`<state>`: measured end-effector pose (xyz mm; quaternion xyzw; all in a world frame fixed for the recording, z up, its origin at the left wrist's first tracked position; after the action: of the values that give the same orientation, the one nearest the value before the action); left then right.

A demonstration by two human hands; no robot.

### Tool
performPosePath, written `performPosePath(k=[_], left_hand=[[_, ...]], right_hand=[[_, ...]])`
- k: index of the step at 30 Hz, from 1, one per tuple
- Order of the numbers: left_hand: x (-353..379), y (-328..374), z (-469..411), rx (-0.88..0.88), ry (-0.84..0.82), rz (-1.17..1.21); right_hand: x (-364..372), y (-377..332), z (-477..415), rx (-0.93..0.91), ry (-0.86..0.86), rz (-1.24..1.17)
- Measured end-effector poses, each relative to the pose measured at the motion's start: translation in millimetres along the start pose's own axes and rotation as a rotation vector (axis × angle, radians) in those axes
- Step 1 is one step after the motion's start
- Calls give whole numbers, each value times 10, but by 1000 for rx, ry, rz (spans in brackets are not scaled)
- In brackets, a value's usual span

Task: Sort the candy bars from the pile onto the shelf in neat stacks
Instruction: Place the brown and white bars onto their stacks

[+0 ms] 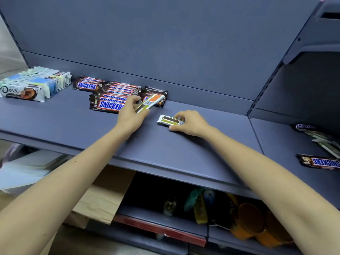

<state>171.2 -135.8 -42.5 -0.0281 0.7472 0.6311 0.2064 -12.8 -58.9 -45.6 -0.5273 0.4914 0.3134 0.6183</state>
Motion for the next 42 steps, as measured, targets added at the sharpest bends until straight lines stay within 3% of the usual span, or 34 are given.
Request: performPosePath(k=[3, 10, 17, 23, 27, 30, 33, 37, 42], left_hand=[[6, 32, -17, -91, -101, 162], [-253, -17, -101, -23, -257, 225], [-666, -152, -281, -22, -341, 194], [-932, -309, -336, -74, -306, 273], [-1033, -400, -314, -13, -337, 290], [-1160, -491, -331, 2, -396, 203], [-1321, -563, -387, -61, -341, 179], [-1477, -627, -451, -137, -323, 335], [-1632, -748, -544, -254, -267, 600]], right_hand=[[10, -40, -12, -15, 55, -77], [-96, -439, -56, -47, 247, -482], [31, -863, -123, 210, 178, -912], [173, -1264, -219, 356, 157, -1403], [335, -1542, -245, 334, 3, -1221], [405, -1693, -305, 270, 62, -1104], [439, -1809, -350, 170, 104, -936], [542, -2020, -348, 49, 69, -846], [697, -2183, -374, 107, 28, -917]])
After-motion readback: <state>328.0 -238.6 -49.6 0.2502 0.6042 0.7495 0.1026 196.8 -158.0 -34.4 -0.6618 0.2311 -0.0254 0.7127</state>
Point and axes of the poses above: each hand's wrist, its own z-axis away from the middle knuckle, its own x-axis out of the palm, y = z × x, the point moved 1 cm from there along -z, towards the middle knuckle, and after that the axes turned 3 degrees about y, right-handed, at the moved point
